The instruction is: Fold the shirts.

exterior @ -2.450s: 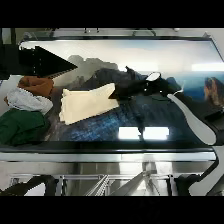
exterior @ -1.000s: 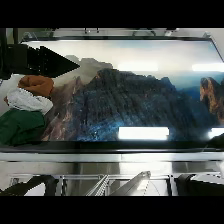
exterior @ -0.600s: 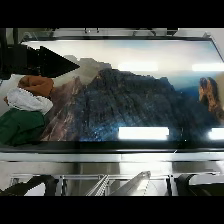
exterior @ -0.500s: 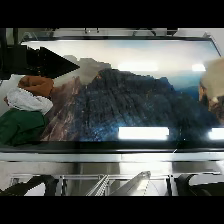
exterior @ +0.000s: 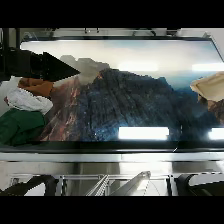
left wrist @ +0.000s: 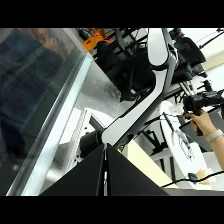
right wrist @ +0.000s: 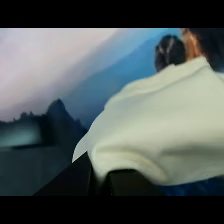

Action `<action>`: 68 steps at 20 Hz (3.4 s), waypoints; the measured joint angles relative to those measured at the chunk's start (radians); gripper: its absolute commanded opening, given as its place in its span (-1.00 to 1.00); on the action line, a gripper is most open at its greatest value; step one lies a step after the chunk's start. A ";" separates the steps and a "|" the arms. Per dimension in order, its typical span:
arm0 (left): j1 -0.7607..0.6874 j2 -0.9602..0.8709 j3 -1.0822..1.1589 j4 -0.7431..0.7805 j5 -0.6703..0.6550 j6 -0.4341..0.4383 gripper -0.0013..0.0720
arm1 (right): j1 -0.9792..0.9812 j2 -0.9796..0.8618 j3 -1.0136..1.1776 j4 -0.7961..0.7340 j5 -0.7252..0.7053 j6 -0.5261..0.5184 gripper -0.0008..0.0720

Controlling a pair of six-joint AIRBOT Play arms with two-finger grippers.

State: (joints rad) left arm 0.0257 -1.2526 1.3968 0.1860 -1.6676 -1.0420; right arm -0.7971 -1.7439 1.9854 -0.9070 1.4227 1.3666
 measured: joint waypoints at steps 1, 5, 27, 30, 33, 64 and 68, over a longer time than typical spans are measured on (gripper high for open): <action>0.000 0.000 0.000 0.006 0.001 0.000 -0.92 | -0.007 0.002 -0.013 -0.026 0.037 0.000 -0.92; -0.003 0.000 0.000 0.019 0.003 0.000 -0.91 | -0.083 0.067 -0.149 -0.077 0.132 -0.016 -0.92; -0.004 -0.005 0.000 0.025 0.015 0.014 -0.91 | -0.603 0.376 -1.075 -0.465 -0.114 0.016 -0.91; -0.004 -0.005 0.000 0.025 0.016 0.014 -0.91 | -0.608 0.389 -1.075 -0.491 -0.102 0.053 -0.91; -0.004 -0.005 0.000 0.025 0.015 0.014 -0.91 | -0.611 0.398 -1.075 -0.516 -0.092 0.081 0.08; 0.083 0.495 -0.621 0.290 0.201 -0.109 -0.92 | 0.886 0.794 -0.998 0.076 -0.340 -0.074 -0.91; 0.105 0.534 -0.698 0.293 0.209 -0.110 -0.92 | 0.909 0.795 -1.004 0.069 -0.359 -0.069 -0.91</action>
State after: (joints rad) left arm 0.1307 -0.7189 0.6991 0.4793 -1.4582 -1.1519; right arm 0.1116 -0.9489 0.9813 -0.8383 1.0634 1.2980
